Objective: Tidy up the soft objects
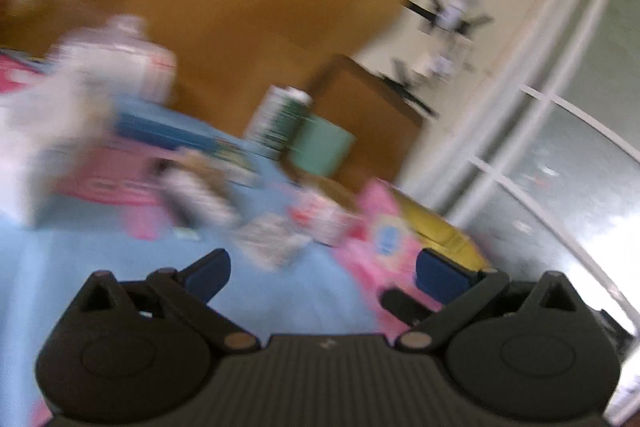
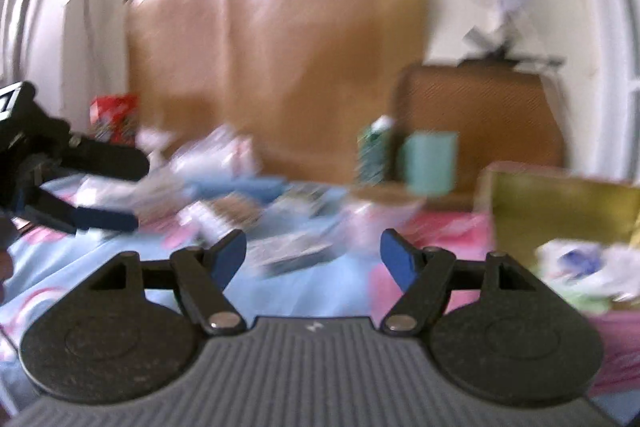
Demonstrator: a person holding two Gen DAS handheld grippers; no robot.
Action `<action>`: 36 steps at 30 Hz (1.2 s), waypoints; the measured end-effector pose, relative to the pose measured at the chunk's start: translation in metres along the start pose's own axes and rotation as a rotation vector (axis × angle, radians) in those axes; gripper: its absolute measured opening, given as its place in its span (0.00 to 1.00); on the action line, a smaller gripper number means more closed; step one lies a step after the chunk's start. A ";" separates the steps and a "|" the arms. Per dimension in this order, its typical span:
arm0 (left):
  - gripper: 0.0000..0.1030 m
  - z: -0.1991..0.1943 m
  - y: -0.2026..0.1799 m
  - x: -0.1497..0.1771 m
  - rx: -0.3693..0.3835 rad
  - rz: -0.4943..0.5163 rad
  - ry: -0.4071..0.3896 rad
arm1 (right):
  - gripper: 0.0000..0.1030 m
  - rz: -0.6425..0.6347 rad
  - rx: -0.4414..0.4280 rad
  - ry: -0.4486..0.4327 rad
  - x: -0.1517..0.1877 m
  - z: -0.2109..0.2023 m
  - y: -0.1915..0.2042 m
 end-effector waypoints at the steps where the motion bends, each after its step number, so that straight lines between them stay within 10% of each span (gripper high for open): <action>1: 1.00 -0.002 0.013 -0.001 -0.032 -0.002 -0.011 | 0.73 0.004 -0.022 0.032 0.005 0.009 0.009; 15: 0.99 0.006 0.063 0.005 -0.030 -0.101 0.004 | 0.73 0.025 -0.070 0.211 0.034 0.042 0.038; 36: 0.99 -0.006 0.068 0.002 -0.015 -0.143 -0.066 | 0.73 0.057 -0.113 0.192 0.017 0.064 0.031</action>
Point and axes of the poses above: each gripper's, at about its wrist camera, not at the fingertips, and z roughly the way its jaws point, y to its left, x to its underside, the point moved 9 cm from there along z, roughly the way its jaws point, and after that the axes turned 7 degrees about -x, right-handed, at the moved point
